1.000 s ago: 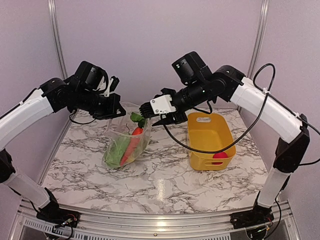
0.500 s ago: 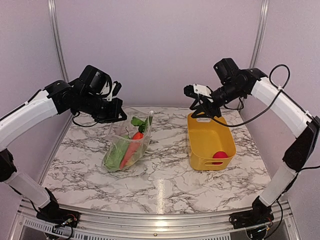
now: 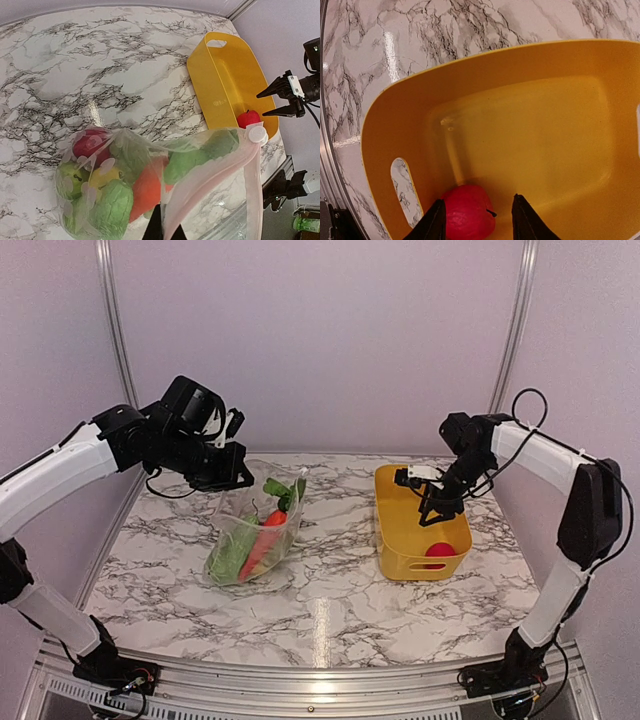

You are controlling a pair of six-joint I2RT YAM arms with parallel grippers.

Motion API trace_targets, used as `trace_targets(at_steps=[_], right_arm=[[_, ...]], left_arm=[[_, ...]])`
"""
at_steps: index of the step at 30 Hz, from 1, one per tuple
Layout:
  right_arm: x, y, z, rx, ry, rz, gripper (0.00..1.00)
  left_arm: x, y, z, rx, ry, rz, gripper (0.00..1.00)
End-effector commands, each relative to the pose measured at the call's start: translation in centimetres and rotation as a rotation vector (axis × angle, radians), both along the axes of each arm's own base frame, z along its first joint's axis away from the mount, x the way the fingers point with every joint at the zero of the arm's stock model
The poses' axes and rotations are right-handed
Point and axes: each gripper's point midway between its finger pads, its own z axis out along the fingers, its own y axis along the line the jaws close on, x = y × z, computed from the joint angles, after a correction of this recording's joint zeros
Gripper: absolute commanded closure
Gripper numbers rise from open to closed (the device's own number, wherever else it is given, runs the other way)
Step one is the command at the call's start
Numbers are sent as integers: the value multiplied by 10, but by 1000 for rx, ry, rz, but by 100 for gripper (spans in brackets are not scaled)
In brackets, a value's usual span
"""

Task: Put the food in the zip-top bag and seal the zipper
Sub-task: Pick up the fake fruit from the bin.

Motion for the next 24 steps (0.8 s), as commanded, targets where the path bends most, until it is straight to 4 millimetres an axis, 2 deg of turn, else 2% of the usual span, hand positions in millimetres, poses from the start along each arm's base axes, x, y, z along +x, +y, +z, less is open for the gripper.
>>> trace_targets(at_steps=[1,6,12,15,24], right_arm=[[0,-18,-24,-121,47,-32,49],[-3,-21,-33,-150,109,-61,39],[-4,-34,-50,-233,146,-123,36],[-10,-39,-56,-261,169,-123,26],[-25,-50,-77,-329,240,-127,20]], left_arm=[[-3,2,1,-4,-14,-9,100],[-2,0,-2,0,-12,-13,100],[0,-3,-5,6,-12,-24,100],[0,-4,-7,9,-9,-29,100],[1,-6,-10,11,-4,-36,100]])
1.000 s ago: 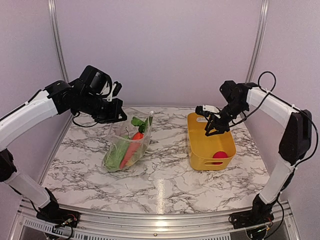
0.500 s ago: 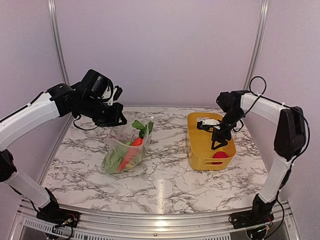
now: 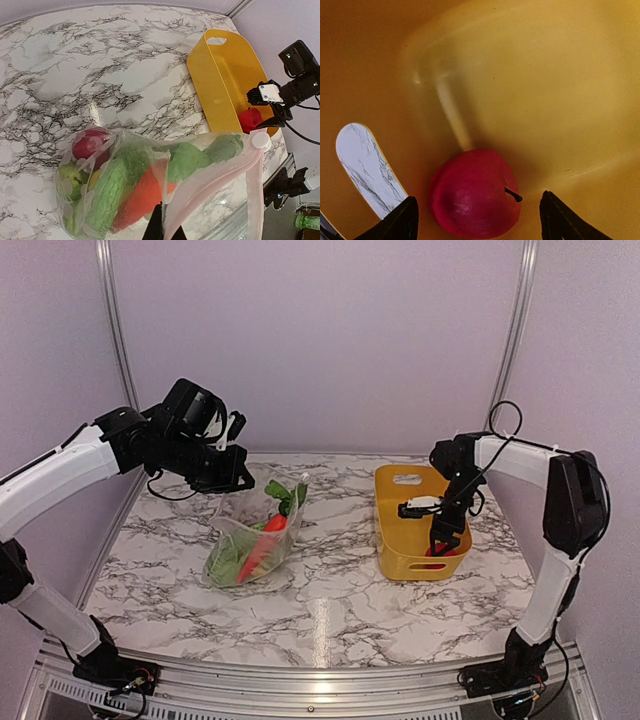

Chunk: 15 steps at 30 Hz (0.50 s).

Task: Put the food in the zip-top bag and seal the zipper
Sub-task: Pick up the fake fruit from the bin.

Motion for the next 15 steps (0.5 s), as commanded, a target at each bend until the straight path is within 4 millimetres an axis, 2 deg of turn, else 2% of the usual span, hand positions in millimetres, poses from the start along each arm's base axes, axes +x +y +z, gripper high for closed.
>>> trace_targets(at_steps=[1,10,15], right_arm=[[-7,-9,-13,-60,45,-18,19],[-4,-14,-27,-99,58,-26,14],[-4,-12,-29,-102,63,-22,15]], left_arm=[[2,-5,-4,2,-6,-19,100],[2,-4,-5,2,-5,-16,100],[2,-4,-6,4,-4,-14,100]])
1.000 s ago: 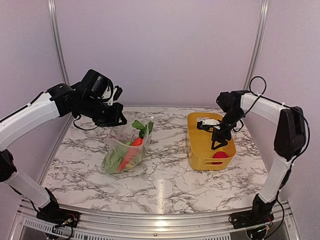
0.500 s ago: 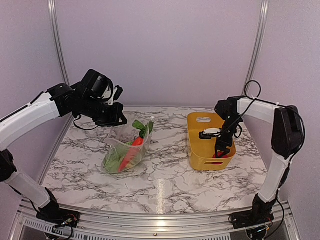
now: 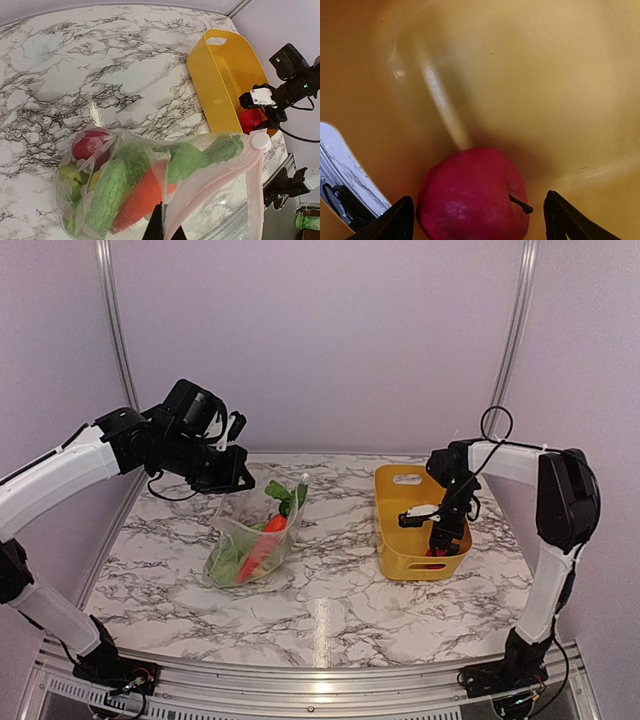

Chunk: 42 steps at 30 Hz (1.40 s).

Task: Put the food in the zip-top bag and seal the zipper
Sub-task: Pick up the fake fruit from the bin.

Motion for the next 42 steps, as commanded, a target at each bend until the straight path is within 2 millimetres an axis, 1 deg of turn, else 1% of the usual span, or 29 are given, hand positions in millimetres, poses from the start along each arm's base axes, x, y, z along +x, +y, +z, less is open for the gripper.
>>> trace_targets(at_steps=[1,6,10,12,14,16,19,22,24,26,29,30,35,36,39,42], right_arm=[[2,1,-5,-16,2,-8,16],[3,1,-6,-24,1,-6,26],[6,2,-4,-21,-9,-6,36],[9,4,0,-15,-17,-5,43],[15,9,10,7,-31,-6,49],[23,19,28,47,-50,-10,52],[38,35,63,122,-93,-15,55],[56,53,97,192,-183,-22,57],[63,65,116,223,-239,0,58],[65,80,133,263,-279,24,58],[62,107,159,337,-327,73,59],[62,117,171,364,-355,96,59],[46,164,224,500,-449,213,59],[39,175,234,532,-461,249,59],[15,200,258,638,-477,348,59],[-13,222,273,755,-487,465,59]], left_arm=[[1,-3,-6,6,-3,-15,100],[2,-5,-8,7,2,-18,100],[3,-7,-9,6,3,-22,100],[3,-8,-9,5,1,-25,100],[4,-8,-9,5,0,-25,100],[4,-8,-9,7,1,-28,100],[4,-8,-10,10,2,-28,100],[6,-8,-12,15,4,-28,100],[6,-9,-13,14,5,-30,100],[7,-9,-14,16,6,-30,100],[8,-11,-14,16,4,-35,100],[9,-11,-14,16,4,-36,100],[10,-11,-11,11,1,-36,100],[10,-11,-11,11,0,-35,100],[11,-10,-12,14,1,-33,100],[12,-11,-13,13,3,-31,100]])
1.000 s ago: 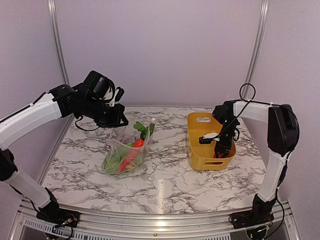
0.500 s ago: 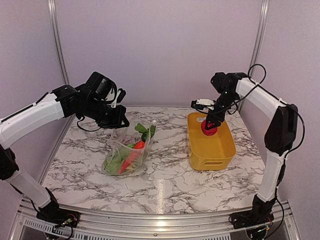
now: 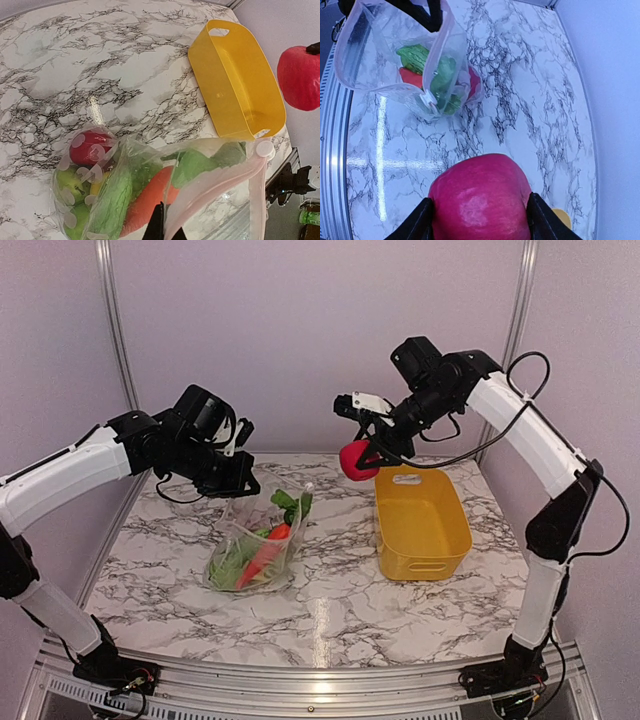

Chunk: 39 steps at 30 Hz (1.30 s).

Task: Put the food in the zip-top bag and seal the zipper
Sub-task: Pick up the fake fruit from the bin, then place the fake fruit in the zipper food storage bag.

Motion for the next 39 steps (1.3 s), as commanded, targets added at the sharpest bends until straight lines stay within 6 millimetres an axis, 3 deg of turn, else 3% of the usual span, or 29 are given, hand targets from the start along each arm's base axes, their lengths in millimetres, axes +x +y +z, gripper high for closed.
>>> trace_targets(at_steps=[1,8,15,21,28,30,33,39], right_arm=[[-52,30,38,162,-48,205,59],[-100,84,60,265,-185,388,57],[-123,121,45,270,-223,509,57],[-124,142,26,287,-253,540,57],[-111,161,5,285,-257,514,53],[-109,164,-2,275,-244,505,48],[-108,165,-4,277,-228,492,33],[-106,154,11,279,-256,434,18]], left_arm=[[8,-4,4,-10,-18,-5,100],[10,-6,7,-18,-21,-7,100],[8,-3,10,-22,-29,-6,100],[6,-2,17,-33,-41,-15,100],[4,1,18,-38,-45,-10,100],[4,2,18,-39,-47,-9,100],[4,2,18,-40,-45,-14,100],[4,1,24,-52,-52,-33,100]])
